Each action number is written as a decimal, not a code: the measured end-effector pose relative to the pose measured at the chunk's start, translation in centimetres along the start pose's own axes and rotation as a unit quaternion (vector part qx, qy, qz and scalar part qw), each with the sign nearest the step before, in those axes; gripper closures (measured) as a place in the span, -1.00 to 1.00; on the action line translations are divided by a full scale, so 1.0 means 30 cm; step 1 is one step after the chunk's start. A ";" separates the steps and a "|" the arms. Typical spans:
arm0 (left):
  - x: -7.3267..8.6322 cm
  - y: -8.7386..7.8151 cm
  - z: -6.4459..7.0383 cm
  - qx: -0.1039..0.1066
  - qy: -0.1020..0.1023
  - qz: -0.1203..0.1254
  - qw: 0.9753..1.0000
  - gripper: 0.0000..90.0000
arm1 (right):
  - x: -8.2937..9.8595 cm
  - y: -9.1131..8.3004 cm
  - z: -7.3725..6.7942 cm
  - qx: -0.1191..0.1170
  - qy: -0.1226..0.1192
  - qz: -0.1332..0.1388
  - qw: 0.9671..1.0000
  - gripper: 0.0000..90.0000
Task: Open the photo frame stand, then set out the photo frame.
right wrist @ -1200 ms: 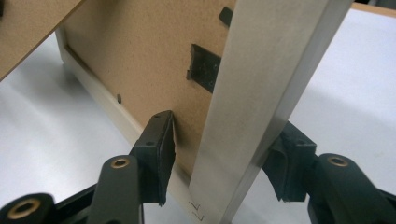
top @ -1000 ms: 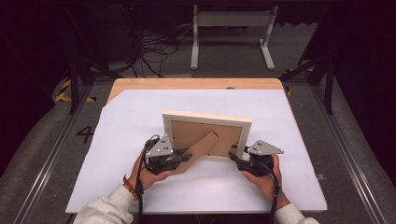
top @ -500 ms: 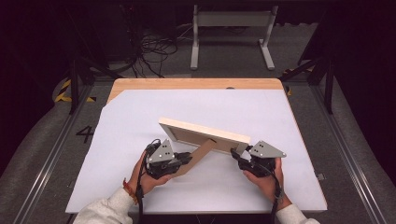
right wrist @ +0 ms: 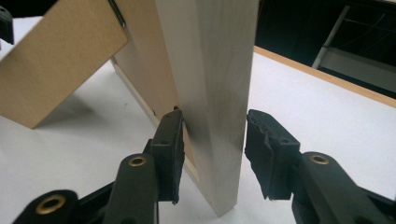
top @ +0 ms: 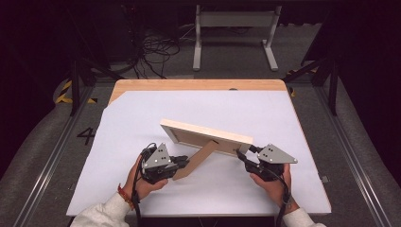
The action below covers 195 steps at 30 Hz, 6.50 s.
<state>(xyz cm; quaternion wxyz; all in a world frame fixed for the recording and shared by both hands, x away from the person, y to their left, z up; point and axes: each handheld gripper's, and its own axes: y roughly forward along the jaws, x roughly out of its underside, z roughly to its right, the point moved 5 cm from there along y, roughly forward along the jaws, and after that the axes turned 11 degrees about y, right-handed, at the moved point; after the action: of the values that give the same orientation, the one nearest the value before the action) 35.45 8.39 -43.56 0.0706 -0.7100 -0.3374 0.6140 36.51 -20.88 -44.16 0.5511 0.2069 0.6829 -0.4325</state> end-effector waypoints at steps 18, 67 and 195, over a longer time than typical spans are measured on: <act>0.095 -0.046 -0.150 -0.069 -0.038 -0.025 0.997 0.71 | -0.030 -0.010 -0.014 -0.018 -0.008 0.009 1.000 0.25; 0.111 0.062 -0.263 -0.117 -0.070 -0.036 0.990 0.37 | -0.029 -0.043 -0.042 -0.043 -0.011 -0.006 0.999 0.21; -0.177 0.154 -0.182 -0.057 -0.040 0.025 0.997 0.79 | 0.003 -0.066 -0.368 -0.085 -0.111 -0.042 0.989 0.58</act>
<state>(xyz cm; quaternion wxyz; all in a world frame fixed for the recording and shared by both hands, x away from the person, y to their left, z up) 42.19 3.59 -40.26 0.0006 -0.6961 -0.3564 0.6232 28.65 -12.93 -43.32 0.6202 0.0818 0.6600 -0.4160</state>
